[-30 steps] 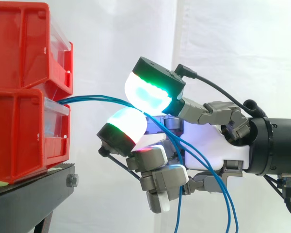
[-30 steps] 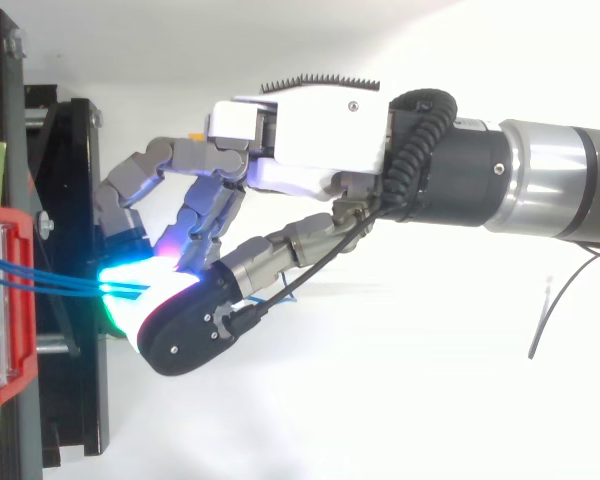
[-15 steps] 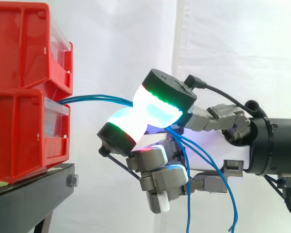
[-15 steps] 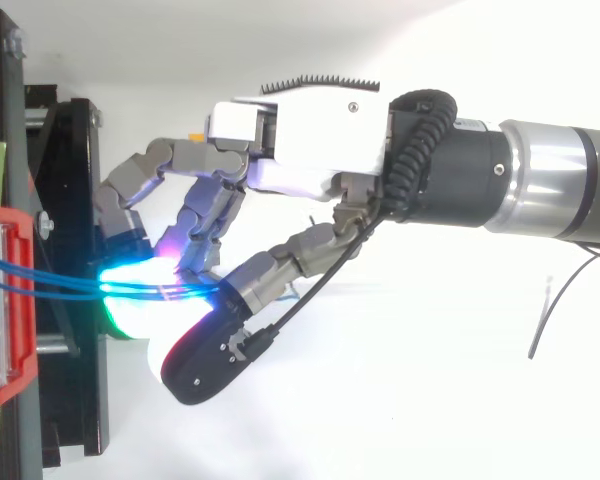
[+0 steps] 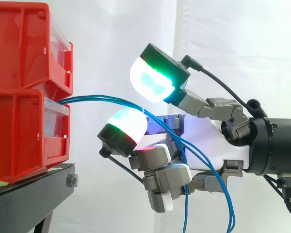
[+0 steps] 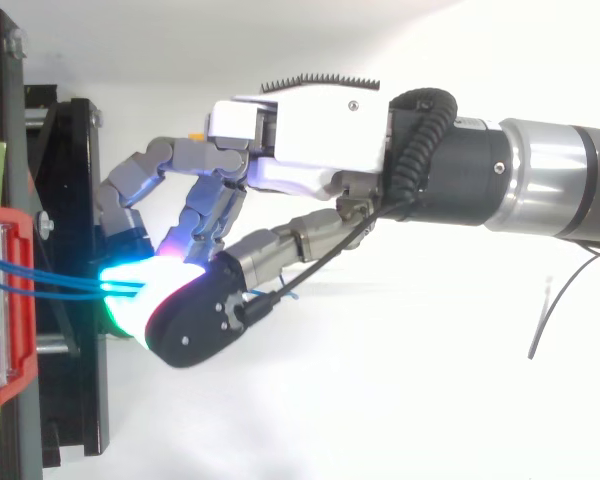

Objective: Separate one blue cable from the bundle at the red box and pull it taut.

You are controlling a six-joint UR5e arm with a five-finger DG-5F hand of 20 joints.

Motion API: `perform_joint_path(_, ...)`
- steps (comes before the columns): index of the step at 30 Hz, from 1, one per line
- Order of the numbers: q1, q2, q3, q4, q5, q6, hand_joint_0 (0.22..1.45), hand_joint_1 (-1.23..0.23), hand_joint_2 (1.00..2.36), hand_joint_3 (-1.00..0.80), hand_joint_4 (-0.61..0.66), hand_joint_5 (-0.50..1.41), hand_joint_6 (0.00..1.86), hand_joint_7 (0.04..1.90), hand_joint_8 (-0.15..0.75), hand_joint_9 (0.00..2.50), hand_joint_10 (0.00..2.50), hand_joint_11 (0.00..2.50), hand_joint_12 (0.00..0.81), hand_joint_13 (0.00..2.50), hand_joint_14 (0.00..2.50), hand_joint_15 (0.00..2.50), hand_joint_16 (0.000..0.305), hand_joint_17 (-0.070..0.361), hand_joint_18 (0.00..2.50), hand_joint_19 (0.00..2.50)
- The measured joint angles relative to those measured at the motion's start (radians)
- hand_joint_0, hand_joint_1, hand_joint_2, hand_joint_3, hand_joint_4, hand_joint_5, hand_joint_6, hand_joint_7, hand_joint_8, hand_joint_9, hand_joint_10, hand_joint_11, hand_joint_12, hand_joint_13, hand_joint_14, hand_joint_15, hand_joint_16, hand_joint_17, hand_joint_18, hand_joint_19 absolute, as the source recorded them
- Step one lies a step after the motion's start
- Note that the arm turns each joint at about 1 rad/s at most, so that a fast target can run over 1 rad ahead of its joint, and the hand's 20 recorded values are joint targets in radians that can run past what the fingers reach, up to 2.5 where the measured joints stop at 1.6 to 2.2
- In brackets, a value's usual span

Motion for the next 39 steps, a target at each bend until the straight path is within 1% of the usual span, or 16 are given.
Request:
perform_joint_path(1, 0.000, 0.000, 0.000, 0.000, 0.000, 0.000, 0.62, -0.57, 1.00, -0.48, 0.07, -0.15, 0.89, 1.28, 0.292, 1.14, 0.02, 1.39, 0.331, 1.22, 0.02, 1.48, 0.050, 0.112, 0.89, 0.98)
perform_joint_path(6, -0.001, 0.000, 0.000, 0.001, -0.001, 0.000, 0.62, -0.79, 1.02, -0.21, 0.09, -0.14, 0.89, 1.38, 0.296, 1.17, 0.02, 1.43, 0.328, 1.23, 0.02, 1.50, 0.050, 0.113, 0.90, 0.98)
perform_joint_path(9, -0.002, 0.000, 0.000, 0.001, -0.001, 0.000, 0.65, -0.86, 1.02, -0.17, 0.05, -0.14, 0.90, 1.42, 0.288, 1.16, 0.02, 1.42, 0.324, 1.23, 0.02, 1.51, 0.050, 0.114, 0.91, 0.97)
perform_joint_path(11, -0.002, 0.000, 0.000, 0.001, -0.001, 0.000, 0.68, -0.89, 1.02, -0.21, 0.01, -0.14, 0.90, 1.41, 0.282, 1.15, 0.02, 1.42, 0.326, 1.22, 0.02, 1.50, 0.051, 0.114, 0.91, 0.95)
perform_joint_path(14, -0.002, 0.000, 0.000, 0.001, -0.001, 0.000, 0.75, -0.94, 1.01, -0.35, -0.06, -0.15, 0.91, 1.39, 0.278, 1.14, 0.02, 1.43, 0.328, 1.21, 0.02, 1.49, 0.050, 0.113, 0.90, 0.92)
perform_joint_path(16, -0.002, 0.000, 0.000, 0.001, -0.001, 0.000, 0.79, -0.95, 1.00, -0.49, -0.08, -0.15, 0.91, 1.46, 0.278, 1.15, 0.02, 1.43, 0.325, 1.21, 0.02, 1.49, 0.051, 0.114, 0.90, 0.90)
perform_joint_path(18, -0.002, 0.000, 0.000, 0.001, -0.001, 0.000, 0.81, -0.95, 1.00, -0.50, -0.10, -0.15, 0.91, 1.50, 0.270, 1.16, 0.02, 1.42, 0.326, 1.21, 0.03, 1.48, 0.050, 0.113, 0.90, 0.89)
perform_joint_path(20, -0.002, 0.000, 0.000, 0.001, -0.001, 0.000, 0.80, -0.95, 1.00, -0.50, -0.10, -0.15, 0.91, 1.53, 0.271, 1.16, 0.03, 1.42, 0.328, 1.20, 0.03, 1.47, 0.051, 0.114, 0.91, 0.86)
perform_joint_path(24, -0.001, 0.000, 0.000, 0.001, -0.001, -0.001, 0.73, -0.96, 1.00, -0.50, -0.05, -0.14, 0.91, 1.47, 0.278, 1.17, 0.03, 1.43, 0.335, 1.20, 0.03, 1.47, 0.050, 0.114, 0.91, 0.87)
perform_joint_path(26, -0.001, 0.000, 0.000, 0.001, -0.001, -0.001, 0.66, -0.99, 1.00, -0.50, 0.00, -0.13, 0.91, 1.36, 0.282, 1.18, 0.03, 1.45, 0.338, 1.20, 0.03, 1.46, 0.050, 0.112, 0.91, 0.88)
perform_joint_path(28, -0.001, 0.000, 0.000, 0.001, -0.001, -0.001, 0.61, -1.01, 1.00, -0.50, 0.01, -0.13, 0.91, 1.33, 0.283, 1.19, 0.03, 1.44, 0.335, 1.20, 0.03, 1.46, 0.050, 0.113, 0.91, 0.88)
perform_joint_path(32, -0.001, 0.000, 0.000, 0.001, -0.001, -0.002, 0.52, -1.00, 1.00, -0.50, 0.04, -0.13, 0.90, 1.33, 0.305, 1.21, 0.02, 1.43, 0.357, 1.22, 0.03, 1.45, 0.053, 0.120, 0.94, 0.88)
perform_joint_path(33, -0.001, 0.000, 0.000, 0.001, -0.001, -0.002, 0.49, -1.00, 1.00, -0.50, 0.05, -0.14, 0.90, 1.31, 0.312, 1.22, 0.02, 1.42, 0.381, 1.23, 0.02, 1.44, 0.055, 0.124, 0.96, 0.89)
perform_joint_path(35, 0.000, 0.000, 0.000, 0.001, -0.001, -0.002, 0.43, -0.94, 1.00, -0.50, 0.07, -0.14, 0.89, 1.25, 0.338, 1.23, 0.02, 1.40, 0.413, 1.26, 0.02, 1.42, 0.061, 0.137, 1.00, 0.87)
perform_joint_path(36, 0.000, 0.000, 0.000, 0.001, -0.001, -0.002, 0.42, -0.92, 1.00, -0.50, 0.07, -0.14, 0.89, 1.24, 0.343, 1.24, 0.02, 1.40, 0.411, 1.26, 0.02, 1.42, 0.062, 0.139, 1.01, 0.88)
perform_joint_path(39, 0.000, 0.000, 0.000, 0.001, 0.001, -0.002, 0.40, -0.76, 1.00, -0.50, 0.09, -0.14, 0.88, 1.19, 0.358, 1.27, 0.02, 1.39, 0.433, 1.28, 0.02, 1.42, 0.065, 0.146, 1.04, 0.89)
